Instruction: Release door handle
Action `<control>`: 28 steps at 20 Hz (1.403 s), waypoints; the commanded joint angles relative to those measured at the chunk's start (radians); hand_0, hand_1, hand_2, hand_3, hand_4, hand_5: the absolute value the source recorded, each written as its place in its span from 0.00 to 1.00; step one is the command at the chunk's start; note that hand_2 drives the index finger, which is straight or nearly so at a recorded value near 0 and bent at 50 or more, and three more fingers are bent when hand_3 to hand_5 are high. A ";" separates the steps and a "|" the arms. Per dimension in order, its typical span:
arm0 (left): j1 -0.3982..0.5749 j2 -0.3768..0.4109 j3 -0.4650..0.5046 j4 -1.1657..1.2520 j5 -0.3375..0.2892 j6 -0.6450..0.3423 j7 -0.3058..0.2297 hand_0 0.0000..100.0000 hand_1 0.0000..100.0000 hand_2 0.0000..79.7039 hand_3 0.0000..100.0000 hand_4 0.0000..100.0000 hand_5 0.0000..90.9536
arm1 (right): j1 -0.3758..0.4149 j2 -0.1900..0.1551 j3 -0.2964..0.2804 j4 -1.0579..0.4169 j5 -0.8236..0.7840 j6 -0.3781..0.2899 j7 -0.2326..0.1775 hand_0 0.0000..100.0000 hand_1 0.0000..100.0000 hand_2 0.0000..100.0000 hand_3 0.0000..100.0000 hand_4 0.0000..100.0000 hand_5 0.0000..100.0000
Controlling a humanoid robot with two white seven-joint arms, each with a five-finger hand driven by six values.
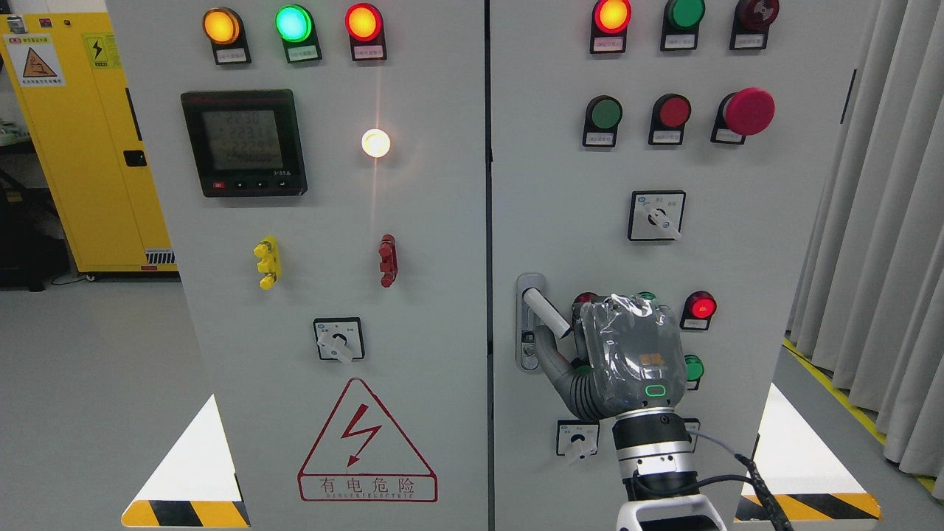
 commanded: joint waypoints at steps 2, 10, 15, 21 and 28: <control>0.000 0.000 0.000 -0.012 0.000 -0.001 0.000 0.12 0.56 0.00 0.00 0.00 0.00 | 0.002 -0.003 -0.013 -0.002 0.000 -0.001 0.000 0.51 0.46 0.99 1.00 1.00 1.00; 0.000 0.000 0.000 -0.012 0.000 -0.001 0.000 0.12 0.56 0.00 0.00 0.00 0.00 | 0.000 -0.004 -0.013 -0.002 0.000 -0.001 -0.003 0.50 0.46 0.99 1.00 1.00 1.00; 0.000 0.000 0.000 -0.012 0.000 -0.001 0.000 0.12 0.56 0.00 0.00 0.00 0.00 | -0.001 -0.004 -0.019 -0.004 0.000 -0.001 -0.002 0.50 0.46 0.99 1.00 1.00 1.00; 0.000 0.000 0.000 -0.012 0.000 -0.001 0.000 0.12 0.56 0.00 0.00 0.00 0.00 | -0.003 -0.004 -0.021 -0.009 0.000 -0.002 0.001 0.50 0.46 0.99 1.00 1.00 1.00; 0.000 0.000 0.000 -0.012 0.000 -0.001 0.000 0.12 0.56 0.00 0.00 0.00 0.00 | -0.007 -0.004 -0.021 -0.009 0.000 -0.002 0.003 0.50 0.46 0.99 1.00 1.00 1.00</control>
